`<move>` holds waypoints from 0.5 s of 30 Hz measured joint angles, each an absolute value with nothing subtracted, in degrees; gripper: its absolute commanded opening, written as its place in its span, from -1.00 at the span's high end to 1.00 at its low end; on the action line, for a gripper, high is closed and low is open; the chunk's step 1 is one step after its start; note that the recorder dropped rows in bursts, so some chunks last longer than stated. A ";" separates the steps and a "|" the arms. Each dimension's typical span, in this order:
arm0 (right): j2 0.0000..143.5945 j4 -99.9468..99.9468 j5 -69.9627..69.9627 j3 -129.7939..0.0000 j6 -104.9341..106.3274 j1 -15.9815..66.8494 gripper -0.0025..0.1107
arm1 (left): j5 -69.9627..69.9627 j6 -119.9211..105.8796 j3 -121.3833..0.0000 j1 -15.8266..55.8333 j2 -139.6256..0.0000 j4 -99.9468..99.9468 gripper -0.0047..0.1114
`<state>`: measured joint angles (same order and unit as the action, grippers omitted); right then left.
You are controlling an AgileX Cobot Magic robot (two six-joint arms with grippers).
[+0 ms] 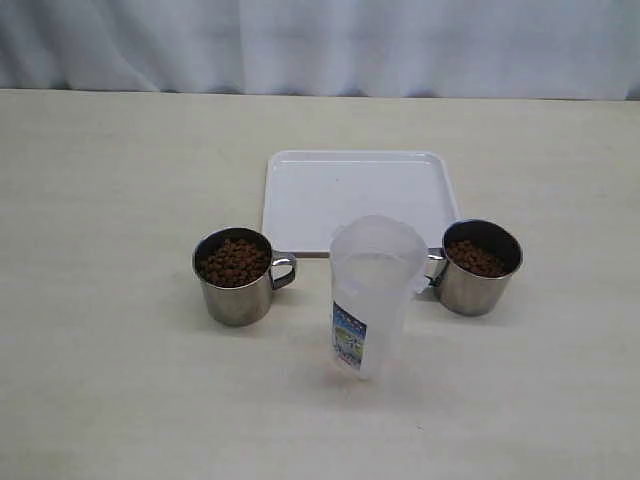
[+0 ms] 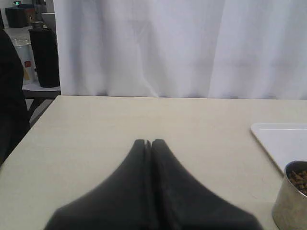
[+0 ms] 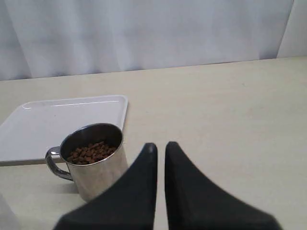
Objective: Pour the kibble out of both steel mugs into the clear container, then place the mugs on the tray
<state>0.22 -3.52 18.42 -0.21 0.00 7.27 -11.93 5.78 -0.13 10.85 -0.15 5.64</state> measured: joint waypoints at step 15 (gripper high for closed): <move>0.22 -3.52 1.78 -0.21 0.00 7.27 0.88 | -11.93 5.78 -0.13 10.85 -0.15 5.64 0.92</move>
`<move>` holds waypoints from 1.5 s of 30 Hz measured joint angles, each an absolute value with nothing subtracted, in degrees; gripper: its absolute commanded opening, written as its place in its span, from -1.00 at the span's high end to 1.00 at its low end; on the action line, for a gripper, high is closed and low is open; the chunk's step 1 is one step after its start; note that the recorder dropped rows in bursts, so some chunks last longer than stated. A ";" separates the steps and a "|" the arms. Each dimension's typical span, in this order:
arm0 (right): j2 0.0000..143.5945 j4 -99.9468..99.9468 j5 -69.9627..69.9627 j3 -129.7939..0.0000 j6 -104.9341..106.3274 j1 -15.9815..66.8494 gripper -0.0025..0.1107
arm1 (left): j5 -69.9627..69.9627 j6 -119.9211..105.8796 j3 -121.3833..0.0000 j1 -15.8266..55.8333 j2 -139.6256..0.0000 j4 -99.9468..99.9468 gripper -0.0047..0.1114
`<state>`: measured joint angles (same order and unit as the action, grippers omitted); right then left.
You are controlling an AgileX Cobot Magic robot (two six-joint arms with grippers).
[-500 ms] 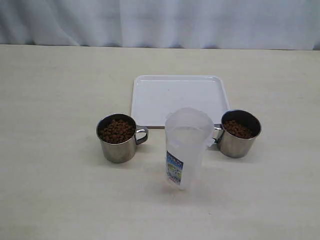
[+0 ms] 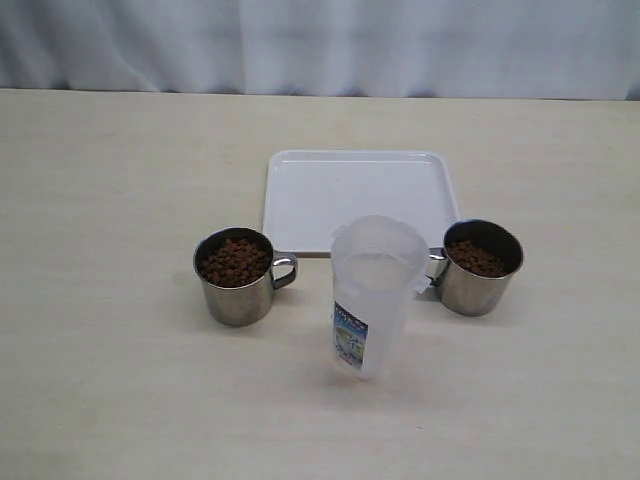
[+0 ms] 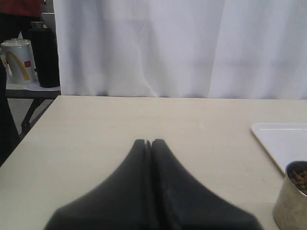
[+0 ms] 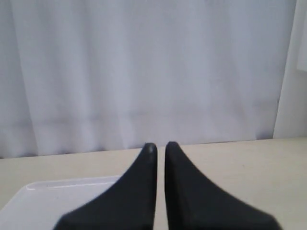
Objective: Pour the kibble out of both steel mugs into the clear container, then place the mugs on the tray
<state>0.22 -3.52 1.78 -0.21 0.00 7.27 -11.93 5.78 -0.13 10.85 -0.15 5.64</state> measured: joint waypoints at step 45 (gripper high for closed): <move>88.23 -10.44 -45.21 -4.20 -2.10 33.27 -0.69 | -11.93 5.78 -0.13 10.85 -0.15 5.64 0.92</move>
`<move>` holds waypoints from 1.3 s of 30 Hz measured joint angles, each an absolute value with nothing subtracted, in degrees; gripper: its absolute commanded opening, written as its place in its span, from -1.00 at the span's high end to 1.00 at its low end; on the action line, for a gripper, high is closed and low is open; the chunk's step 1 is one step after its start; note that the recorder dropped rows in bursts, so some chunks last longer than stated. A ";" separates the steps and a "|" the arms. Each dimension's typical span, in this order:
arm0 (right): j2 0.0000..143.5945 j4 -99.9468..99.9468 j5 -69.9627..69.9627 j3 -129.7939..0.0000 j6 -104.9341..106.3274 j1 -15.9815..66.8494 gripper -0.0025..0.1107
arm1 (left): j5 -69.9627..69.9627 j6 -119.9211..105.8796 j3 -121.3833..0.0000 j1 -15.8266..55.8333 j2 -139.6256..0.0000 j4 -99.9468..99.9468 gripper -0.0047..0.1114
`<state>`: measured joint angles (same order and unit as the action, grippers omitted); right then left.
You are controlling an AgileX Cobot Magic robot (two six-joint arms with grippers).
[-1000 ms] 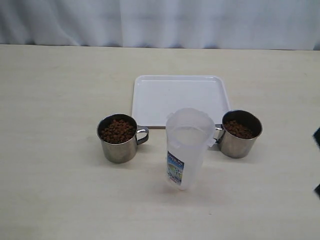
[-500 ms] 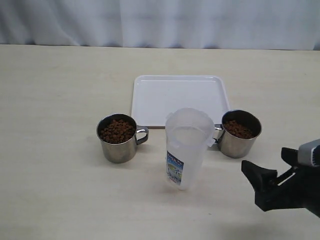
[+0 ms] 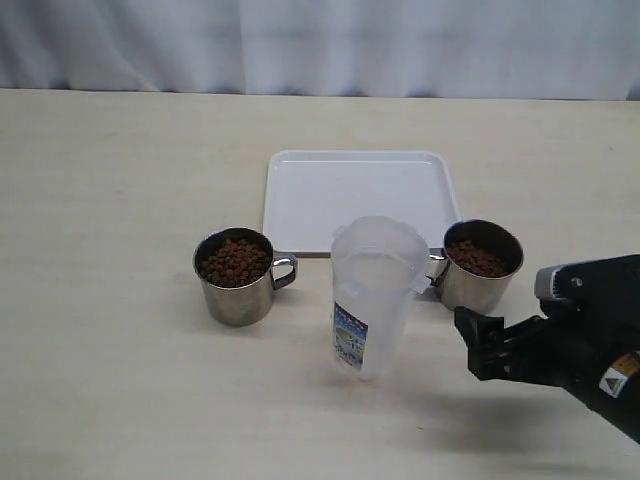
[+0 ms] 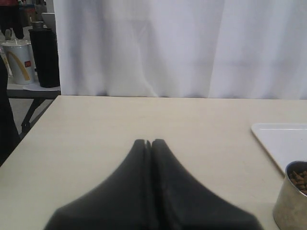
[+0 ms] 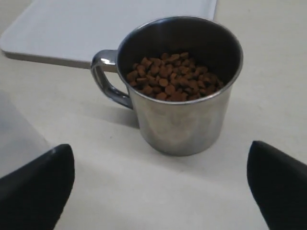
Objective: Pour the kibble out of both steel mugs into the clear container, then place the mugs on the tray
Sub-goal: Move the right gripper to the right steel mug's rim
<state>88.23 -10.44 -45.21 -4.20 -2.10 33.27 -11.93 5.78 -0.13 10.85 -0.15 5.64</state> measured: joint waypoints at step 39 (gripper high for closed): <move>102.94 -29.20 -38.17 -22.34 2.08 32.25 -0.69 | -11.93 5.78 -0.13 10.85 -0.15 5.64 0.92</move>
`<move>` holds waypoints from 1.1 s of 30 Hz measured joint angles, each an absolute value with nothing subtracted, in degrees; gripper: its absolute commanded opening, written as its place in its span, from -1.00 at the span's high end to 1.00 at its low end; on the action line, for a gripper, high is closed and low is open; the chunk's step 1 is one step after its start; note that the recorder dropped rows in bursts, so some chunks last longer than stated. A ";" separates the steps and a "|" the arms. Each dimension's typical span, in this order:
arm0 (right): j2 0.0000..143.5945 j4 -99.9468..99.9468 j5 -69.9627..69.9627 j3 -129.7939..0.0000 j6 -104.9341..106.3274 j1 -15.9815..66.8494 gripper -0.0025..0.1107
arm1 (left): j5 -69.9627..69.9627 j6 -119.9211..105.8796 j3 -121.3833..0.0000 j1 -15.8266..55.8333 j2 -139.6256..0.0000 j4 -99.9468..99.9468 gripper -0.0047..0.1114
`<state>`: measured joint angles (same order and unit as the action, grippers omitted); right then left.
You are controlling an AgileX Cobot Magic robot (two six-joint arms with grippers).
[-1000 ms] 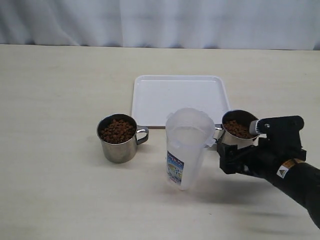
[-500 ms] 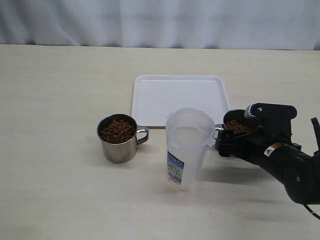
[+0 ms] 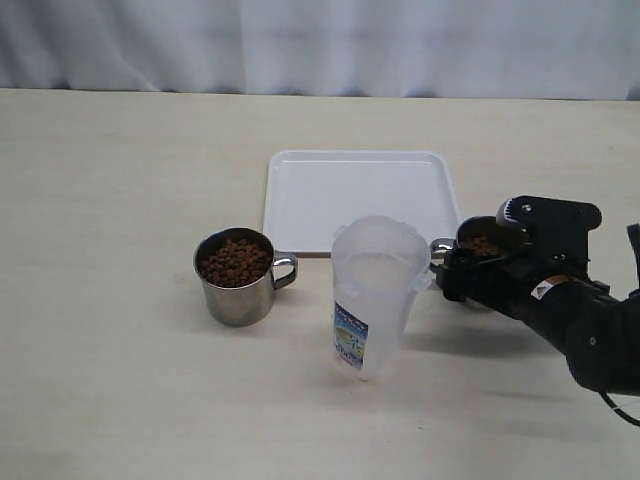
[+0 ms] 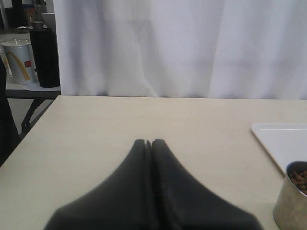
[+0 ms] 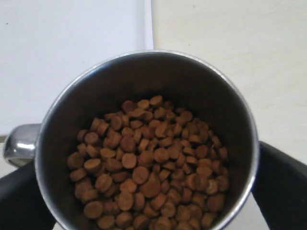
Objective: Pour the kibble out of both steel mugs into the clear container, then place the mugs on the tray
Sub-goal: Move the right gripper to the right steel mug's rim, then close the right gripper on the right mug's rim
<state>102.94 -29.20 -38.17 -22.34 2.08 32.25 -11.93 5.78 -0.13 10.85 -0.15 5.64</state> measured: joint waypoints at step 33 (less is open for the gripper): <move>103.26 -35.27 -35.59 -22.92 11.62 32.11 0.88 | -11.93 5.78 -0.13 10.85 -0.15 5.64 0.92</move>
